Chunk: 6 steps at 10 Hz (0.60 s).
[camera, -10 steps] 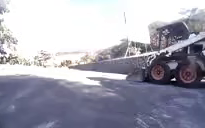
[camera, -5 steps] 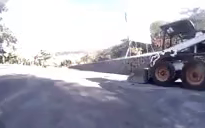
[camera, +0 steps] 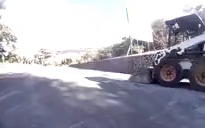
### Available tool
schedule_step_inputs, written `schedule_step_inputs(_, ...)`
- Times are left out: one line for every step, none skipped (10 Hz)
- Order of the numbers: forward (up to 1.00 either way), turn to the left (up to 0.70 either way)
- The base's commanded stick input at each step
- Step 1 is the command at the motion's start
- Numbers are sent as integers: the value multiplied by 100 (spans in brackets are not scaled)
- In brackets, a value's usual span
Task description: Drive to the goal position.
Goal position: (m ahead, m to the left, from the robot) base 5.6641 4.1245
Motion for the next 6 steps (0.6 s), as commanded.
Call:
schedule_step_inputs(50, 0)
schedule_step_inputs(50, 0)
schedule_step_inputs(50, 0)
schedule_step_inputs(50, 0)
schedule_step_inputs(50, 0)
schedule_step_inputs(50, 0)
